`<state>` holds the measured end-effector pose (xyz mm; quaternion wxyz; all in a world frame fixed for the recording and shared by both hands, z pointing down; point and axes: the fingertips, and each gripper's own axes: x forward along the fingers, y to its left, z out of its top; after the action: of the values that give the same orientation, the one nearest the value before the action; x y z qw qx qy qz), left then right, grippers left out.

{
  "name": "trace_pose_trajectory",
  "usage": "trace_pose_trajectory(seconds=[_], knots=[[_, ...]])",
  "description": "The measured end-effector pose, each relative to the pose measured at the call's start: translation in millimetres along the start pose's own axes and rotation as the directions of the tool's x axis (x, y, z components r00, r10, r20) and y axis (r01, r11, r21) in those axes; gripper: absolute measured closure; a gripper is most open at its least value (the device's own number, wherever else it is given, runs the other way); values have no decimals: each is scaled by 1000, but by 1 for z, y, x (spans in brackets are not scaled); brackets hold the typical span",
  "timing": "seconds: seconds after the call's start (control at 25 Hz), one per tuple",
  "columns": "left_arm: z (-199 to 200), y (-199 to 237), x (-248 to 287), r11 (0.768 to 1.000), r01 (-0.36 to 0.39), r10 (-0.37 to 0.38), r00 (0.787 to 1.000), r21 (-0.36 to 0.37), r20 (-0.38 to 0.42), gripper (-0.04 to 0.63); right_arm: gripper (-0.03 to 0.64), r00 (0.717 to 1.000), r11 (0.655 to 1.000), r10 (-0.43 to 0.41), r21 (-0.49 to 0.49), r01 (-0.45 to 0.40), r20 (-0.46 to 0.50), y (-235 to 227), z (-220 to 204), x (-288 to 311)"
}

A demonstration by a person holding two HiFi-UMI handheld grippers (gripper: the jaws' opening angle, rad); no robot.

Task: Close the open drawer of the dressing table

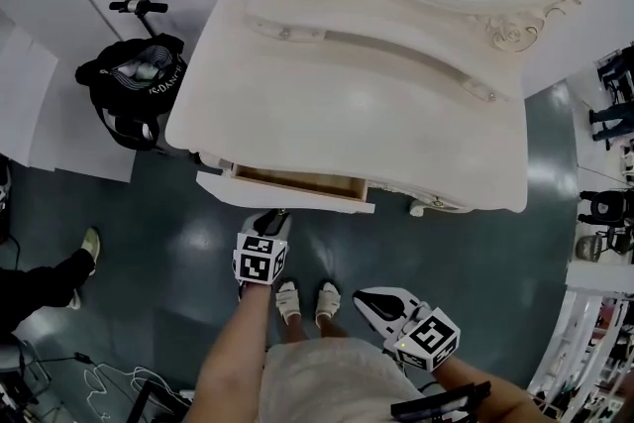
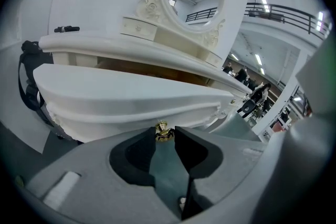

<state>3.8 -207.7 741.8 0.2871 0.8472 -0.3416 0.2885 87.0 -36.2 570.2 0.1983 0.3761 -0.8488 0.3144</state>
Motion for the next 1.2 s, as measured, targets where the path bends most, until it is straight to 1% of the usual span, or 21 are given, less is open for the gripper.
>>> trace_pose_trajectory(seconds=[0.44,0.8,1.04,1.2], knots=[[26,9,21,1000,-3,3,1000,-3,12,477,600,1000,999,-23,46,23,-3,-11,-6,-3],[49,15,40,1000,2,-2,1000,3,16,477,600,999,998,-40,56,40,-6,-17,-8,-5],[66,23,53,1000,-10,10,1000,-8,5,476,600,998,996,-57,72,58,-14,-20,-12,-8],[69,23,55,1000,-5,5,1000,-8,1,476,601,998,995,-65,80,66,-13,-23,-14,-11]])
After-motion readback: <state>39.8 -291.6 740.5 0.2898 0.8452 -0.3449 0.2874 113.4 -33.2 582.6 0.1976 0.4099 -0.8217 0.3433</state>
